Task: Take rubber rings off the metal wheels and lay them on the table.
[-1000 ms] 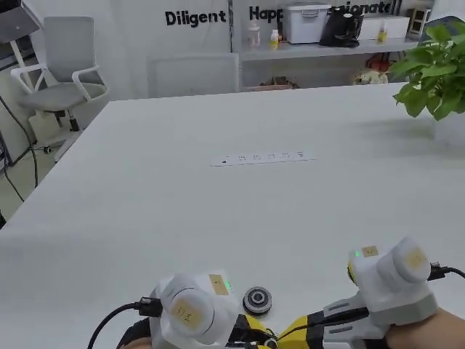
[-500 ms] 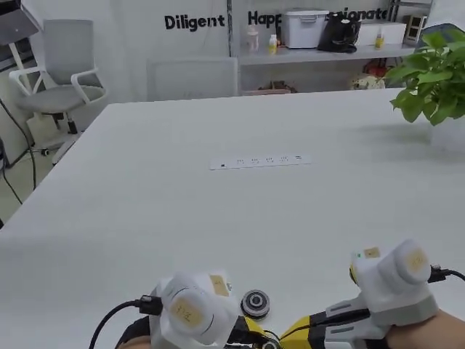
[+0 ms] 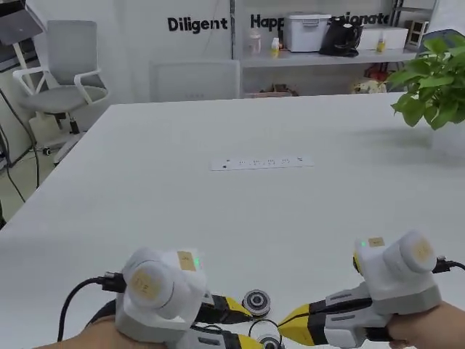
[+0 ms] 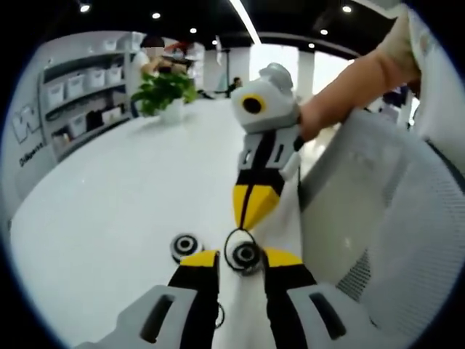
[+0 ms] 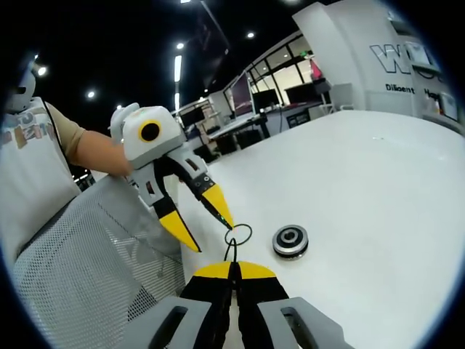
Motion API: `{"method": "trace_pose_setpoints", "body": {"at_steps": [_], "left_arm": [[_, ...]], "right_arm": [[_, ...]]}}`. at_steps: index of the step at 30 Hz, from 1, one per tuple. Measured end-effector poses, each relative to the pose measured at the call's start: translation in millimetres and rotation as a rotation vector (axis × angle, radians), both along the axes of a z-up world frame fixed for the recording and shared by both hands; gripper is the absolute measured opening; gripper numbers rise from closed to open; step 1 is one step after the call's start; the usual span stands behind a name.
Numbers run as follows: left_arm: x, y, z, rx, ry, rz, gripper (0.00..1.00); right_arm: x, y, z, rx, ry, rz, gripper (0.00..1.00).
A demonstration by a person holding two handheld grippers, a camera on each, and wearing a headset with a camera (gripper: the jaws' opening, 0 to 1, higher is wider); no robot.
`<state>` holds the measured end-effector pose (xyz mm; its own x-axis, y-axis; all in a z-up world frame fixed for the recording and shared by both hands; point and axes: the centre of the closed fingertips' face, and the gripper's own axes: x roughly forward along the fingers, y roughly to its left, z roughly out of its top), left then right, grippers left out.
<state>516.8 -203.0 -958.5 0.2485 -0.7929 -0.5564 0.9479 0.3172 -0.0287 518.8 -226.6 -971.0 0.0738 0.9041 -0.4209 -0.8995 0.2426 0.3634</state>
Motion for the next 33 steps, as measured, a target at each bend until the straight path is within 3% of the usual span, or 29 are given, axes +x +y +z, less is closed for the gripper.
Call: {"method": "trace_pose_setpoints", "body": {"at_steps": [4,9,17,22,33], "left_arm": [[4.1,15.1,11.9,-0.040,-0.009,0.041,0.28],[6.1,36.9,18.0,-0.054,-0.012,0.087,0.32],[5.6,67.0,18.1,-0.073,-0.003,0.162,0.38],[3.1,79.3,13.9,-0.079,0.005,0.201,0.42],[-0.8,102.8,5.5,-0.074,0.019,0.259,0.47]], "right_arm": [[-0.6,5.4,6.2,0.010,-0.005,0.009,0.00],[0.9,15.6,13.6,0.020,-0.007,0.022,0.00],[4.7,37.7,19.7,0.034,-0.014,0.031,0.00],[6.5,54.2,13.3,0.022,-0.010,0.045,0.00],[14.6,70.7,-8.1,-0.034,0.003,0.019,0.00]]}}
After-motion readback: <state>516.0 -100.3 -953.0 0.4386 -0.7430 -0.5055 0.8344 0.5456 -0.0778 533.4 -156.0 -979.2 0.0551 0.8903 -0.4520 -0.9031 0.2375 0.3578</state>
